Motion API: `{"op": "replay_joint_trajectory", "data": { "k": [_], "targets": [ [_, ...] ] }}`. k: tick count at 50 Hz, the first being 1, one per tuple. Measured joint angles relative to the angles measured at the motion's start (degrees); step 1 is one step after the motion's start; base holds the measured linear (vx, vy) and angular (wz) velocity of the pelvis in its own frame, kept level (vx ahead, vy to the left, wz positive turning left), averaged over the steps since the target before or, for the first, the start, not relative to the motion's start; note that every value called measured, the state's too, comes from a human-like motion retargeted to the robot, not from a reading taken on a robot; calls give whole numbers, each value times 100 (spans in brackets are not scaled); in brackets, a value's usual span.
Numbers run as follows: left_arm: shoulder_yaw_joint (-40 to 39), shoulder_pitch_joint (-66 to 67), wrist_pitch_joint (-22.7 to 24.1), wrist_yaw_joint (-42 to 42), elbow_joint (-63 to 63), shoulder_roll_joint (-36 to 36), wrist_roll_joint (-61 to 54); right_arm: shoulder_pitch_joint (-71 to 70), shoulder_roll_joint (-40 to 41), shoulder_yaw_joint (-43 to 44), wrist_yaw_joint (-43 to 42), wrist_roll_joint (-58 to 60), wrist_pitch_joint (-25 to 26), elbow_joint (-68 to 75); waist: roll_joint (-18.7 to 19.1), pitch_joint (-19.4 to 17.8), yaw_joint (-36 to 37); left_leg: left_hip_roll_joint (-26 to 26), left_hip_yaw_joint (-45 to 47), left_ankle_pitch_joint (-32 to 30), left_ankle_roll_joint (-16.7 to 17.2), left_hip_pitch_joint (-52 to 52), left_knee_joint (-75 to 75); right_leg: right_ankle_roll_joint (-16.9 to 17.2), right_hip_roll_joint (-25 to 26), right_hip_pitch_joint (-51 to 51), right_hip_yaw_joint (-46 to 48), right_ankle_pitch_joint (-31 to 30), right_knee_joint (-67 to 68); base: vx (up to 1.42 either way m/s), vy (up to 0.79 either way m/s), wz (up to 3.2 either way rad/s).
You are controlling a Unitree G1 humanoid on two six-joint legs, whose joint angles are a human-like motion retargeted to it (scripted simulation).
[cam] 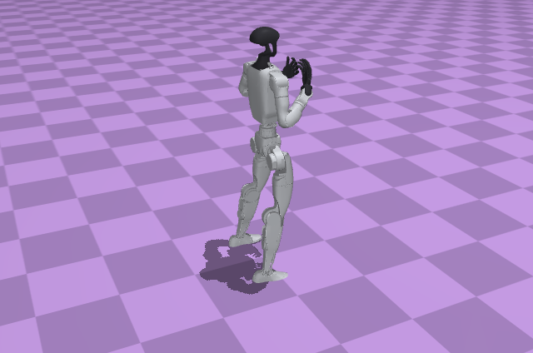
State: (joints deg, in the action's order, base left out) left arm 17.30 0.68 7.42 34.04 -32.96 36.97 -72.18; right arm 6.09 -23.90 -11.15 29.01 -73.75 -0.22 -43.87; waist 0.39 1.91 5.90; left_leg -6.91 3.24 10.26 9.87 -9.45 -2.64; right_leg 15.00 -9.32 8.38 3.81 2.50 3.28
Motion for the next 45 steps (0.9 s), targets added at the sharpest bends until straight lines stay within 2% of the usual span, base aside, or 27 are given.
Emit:
{"op": "replay_joint_trajectory", "data": {
  "k": [5,11,16,22,27,32,35,39,45],
  "targets": [
    [-278,564,120,-212,-233,77,76,597,-313,541,-107,428,-90,-228,26,-67,32,-30,27,4,23,-4,0,0,31,-14,-19,-11,2,0,0,0],
    [-391,470,407,-522,-560,-146,-300,619,-160,601,-385,-24,-316,-393,19,7,67,-76,51,2,63,30,-22,0,82,-55,-37,-36,4,0,0,0],
    [-351,383,189,-264,-260,-74,-696,581,-220,721,-439,-15,-236,-61,-67,27,78,-41,31,-4,37,41,-21,0,44,-55,-21,-31,8,0,0,0],
    [-638,929,-21,252,-14,405,-235,1308,-1039,1334,183,694,70,174,-84,-13,117,-50,13,-5,57,84,-18,0,53,-85,-1,-47,3,0,0,0],
    [-810,1451,-3,182,-406,390,-375,1921,-1485,1576,351,697,174,-62,-72,-57,85,-69,2,-20,82,138,-10,0,74,-133,10,-72,-7,0,0,0],
    [-996,1569,57,67,-681,136,-696,2086,-1356,1671,310,188,209,-199,-88,-7,76,-85,-6,-44,98,206,-6,0,93,-196,18,-97,-17,0,0,0],
    [-1090,1655,128,29,-545,123,-892,2140,-1196,1793,69,24,29,-109,-116,0,76,-67,-13,-51,76,229,-4,0,74,-214,26,-105,-20,0,0,0],
    [-1065,2120,-3,329,-151,214,-1276,2486,-1068,1967,215,-202,68,90,-105,-47,80,-81,-4,-59,98,228,9,0,89,-222,20,-112,-26,0,0,0],
    [-1173,2782,64,288,-169,350,-651,3179,-1181,2217,336,379,63,203,-79,-96,117,-122,34,-51,123,240,2,0,132,-257,-13,-128,-21,0,0,0]
  ]
}}
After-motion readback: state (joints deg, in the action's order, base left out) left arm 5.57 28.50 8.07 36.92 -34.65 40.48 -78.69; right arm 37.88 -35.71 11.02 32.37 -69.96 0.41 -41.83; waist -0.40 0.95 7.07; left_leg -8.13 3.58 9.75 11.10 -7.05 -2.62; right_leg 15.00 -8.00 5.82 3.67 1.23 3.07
